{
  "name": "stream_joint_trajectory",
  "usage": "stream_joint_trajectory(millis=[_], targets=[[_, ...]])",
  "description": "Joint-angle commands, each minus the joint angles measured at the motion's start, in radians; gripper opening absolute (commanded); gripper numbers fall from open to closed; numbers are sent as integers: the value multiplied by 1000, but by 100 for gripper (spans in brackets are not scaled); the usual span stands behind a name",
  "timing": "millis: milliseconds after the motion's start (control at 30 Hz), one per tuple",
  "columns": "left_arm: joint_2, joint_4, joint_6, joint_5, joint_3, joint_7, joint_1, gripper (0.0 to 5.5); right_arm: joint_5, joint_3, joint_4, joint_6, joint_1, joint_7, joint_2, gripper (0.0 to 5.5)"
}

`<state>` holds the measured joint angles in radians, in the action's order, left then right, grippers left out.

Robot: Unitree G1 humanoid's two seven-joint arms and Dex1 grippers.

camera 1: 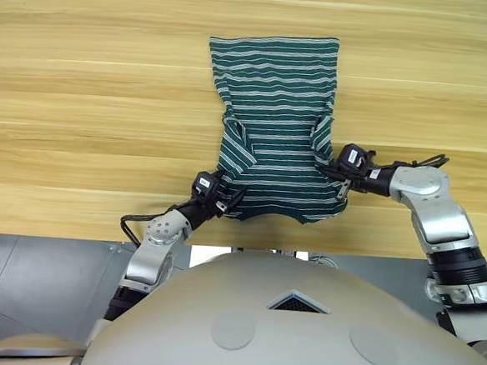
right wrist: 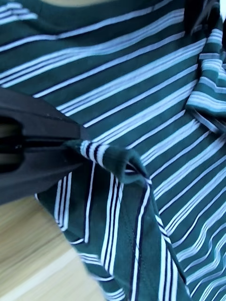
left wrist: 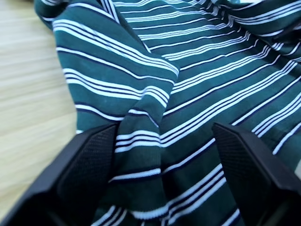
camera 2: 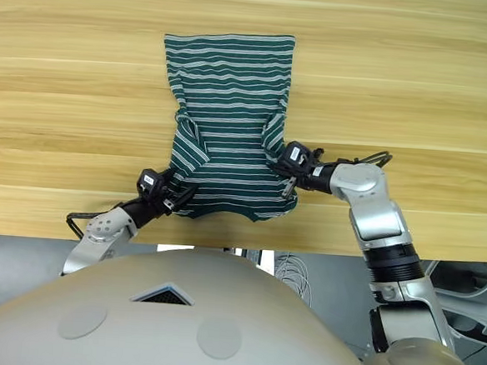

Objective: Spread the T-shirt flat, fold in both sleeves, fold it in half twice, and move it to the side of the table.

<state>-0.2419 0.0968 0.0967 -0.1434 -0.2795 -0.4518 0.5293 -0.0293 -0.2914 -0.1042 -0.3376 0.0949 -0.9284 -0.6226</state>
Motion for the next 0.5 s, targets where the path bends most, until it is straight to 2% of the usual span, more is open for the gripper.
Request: stream_joint_trajectory(millis=[33,300,500], targets=[[0,-31,19,25,-15,11,2,357,27,-31,-61,-12,-4,0,-21,2],[-1,-23,11,28,-22,18,18,357,141,-95,-64,30,-17,54,-32,2],[-16,6,12,35,-15,16,50,357,106,-75,-113,20,-3,23,-50,109]])
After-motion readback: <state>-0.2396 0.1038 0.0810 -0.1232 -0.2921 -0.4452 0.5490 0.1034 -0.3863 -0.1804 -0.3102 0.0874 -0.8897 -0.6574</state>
